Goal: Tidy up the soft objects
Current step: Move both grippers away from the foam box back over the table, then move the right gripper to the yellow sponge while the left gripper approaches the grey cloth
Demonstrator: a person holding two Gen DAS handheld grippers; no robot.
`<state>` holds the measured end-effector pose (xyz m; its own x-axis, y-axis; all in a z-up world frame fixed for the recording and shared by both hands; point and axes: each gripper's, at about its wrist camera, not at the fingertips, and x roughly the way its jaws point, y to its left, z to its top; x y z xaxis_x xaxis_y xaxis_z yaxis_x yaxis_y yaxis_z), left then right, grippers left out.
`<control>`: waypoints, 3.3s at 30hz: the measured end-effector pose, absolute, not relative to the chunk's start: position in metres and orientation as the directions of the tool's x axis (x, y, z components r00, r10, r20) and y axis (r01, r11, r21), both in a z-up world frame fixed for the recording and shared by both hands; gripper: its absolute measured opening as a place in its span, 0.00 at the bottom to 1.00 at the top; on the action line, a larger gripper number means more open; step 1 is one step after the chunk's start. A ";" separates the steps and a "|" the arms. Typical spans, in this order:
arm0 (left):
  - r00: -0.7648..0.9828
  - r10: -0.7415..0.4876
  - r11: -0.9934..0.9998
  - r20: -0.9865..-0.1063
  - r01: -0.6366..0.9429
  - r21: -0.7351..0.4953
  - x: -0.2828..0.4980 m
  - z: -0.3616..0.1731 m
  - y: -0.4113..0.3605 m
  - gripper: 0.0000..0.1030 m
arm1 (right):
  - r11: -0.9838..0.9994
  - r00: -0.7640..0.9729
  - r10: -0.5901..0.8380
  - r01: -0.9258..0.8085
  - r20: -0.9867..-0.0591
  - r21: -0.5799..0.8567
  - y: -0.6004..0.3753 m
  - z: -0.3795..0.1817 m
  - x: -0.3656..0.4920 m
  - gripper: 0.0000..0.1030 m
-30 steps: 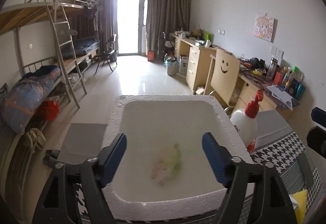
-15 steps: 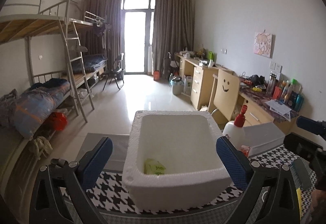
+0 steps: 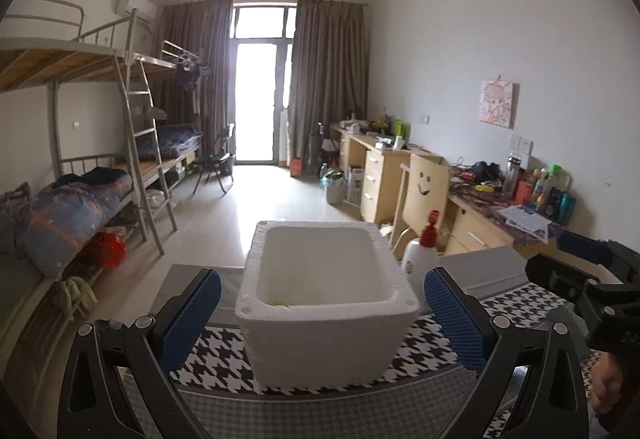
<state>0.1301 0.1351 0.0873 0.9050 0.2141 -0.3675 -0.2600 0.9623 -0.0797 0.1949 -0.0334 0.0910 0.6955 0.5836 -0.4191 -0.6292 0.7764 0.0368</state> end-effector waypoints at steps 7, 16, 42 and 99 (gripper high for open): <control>0.917 0.201 0.969 -0.345 -0.238 -0.067 0.115 0.085 0.122 0.99 | 0.782 0.709 0.579 -0.623 -0.404 0.027 -0.047 0.090 0.182 0.87; 0.924 0.203 0.971 -0.324 -0.234 -0.058 0.098 0.084 0.109 0.99 | 0.784 0.719 0.582 -0.621 -0.379 0.025 -0.058 0.090 0.168 0.87; 0.950 0.128 0.988 -0.284 -0.147 -0.048 0.067 0.065 0.061 0.99 | 0.802 0.749 0.565 -0.597 -0.347 0.018 -0.100 0.074 0.142 0.87; 0.899 -0.138 0.990 -0.415 0.122 -0.066 0.078 -0.009 -0.023 0.99 | 0.923 0.817 0.370 -0.378 -0.443 0.075 -0.185 -0.001 0.128 0.87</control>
<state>0.0778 -0.0230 -0.0086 0.8991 -0.1385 -0.4153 0.1219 0.9903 -0.0662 0.1278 -0.1846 -0.0014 0.8167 0.3700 -0.4429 -0.3775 0.9230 0.0749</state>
